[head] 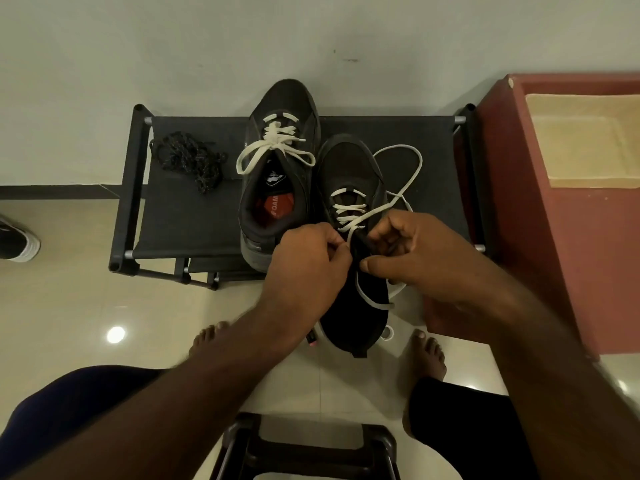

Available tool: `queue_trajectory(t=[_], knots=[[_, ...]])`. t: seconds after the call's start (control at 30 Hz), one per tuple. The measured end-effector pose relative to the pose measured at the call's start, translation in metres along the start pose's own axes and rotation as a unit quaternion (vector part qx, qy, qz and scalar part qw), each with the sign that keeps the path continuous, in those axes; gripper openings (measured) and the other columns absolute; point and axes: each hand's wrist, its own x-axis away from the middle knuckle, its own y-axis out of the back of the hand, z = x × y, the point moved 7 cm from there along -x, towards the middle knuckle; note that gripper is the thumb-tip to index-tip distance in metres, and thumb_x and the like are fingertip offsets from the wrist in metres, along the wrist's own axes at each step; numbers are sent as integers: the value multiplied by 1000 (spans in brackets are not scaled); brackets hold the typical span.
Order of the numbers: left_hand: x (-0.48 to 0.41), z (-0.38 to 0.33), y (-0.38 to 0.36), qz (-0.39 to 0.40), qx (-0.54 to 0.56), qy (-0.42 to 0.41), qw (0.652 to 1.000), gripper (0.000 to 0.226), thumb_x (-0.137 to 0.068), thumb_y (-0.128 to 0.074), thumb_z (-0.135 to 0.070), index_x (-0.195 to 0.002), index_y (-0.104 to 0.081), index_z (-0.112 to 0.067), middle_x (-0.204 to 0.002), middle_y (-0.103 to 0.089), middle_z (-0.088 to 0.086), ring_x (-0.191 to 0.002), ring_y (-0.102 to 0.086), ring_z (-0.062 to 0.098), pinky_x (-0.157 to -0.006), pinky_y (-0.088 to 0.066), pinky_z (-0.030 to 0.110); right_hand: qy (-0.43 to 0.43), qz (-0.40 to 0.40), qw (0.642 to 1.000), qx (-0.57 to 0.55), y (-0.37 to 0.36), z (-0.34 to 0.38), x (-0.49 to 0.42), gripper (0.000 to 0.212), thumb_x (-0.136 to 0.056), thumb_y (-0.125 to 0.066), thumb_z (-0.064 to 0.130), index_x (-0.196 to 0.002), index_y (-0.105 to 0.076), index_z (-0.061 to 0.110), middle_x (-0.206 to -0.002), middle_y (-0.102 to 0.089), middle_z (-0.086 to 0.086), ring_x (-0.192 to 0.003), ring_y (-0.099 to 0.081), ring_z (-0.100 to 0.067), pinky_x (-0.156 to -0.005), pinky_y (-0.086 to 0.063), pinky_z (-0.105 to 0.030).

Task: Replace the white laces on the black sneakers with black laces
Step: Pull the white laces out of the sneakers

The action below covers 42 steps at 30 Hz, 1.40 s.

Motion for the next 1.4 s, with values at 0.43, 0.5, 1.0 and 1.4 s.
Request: queue_trajectory(t=[0.43,0.5,1.0,1.4], knots=[[-2,-10,12,-29,183,35,982,5,-87,-62,-19,-83,-66,-18,-70,-66,-4,-64,-63,8,-67,-59,34,-8,12,1000,11,0,-1,1,25,-79,-81,14,-100,-65,17,-94,-72,-7,-85,-70,-22,-74,-59,-39],[0,-9,12,-17,128,28,991,5,-91,-61,-21,-94,-64,-18,-77,-66,-4,-70,-65,10,-70,-59,37,-9,13,1000,4,0,-2,1,26,-79,-80,12,-100,-65,15,-95,-72,-10,-85,-69,-24,-73,-59,-36],[2,-16,28,-52,240,-17,969,12,-99,-55,-19,-96,-67,-17,-78,-68,-2,-69,-66,7,-62,-53,17,-12,7,1000,-15,-4,-3,-3,25,-80,-80,12,-99,-65,13,-92,-71,-13,-81,-70,-26,-73,-59,-43],[6,-14,11,-19,-76,-108,991,14,-96,-56,-16,-94,-68,-10,-86,-60,-1,-77,-56,13,-72,-49,31,-15,11,999,-29,-5,-10,-6,26,-78,-82,14,-97,-64,17,-89,-71,-11,-76,-68,-17,-74,-58,-40]])
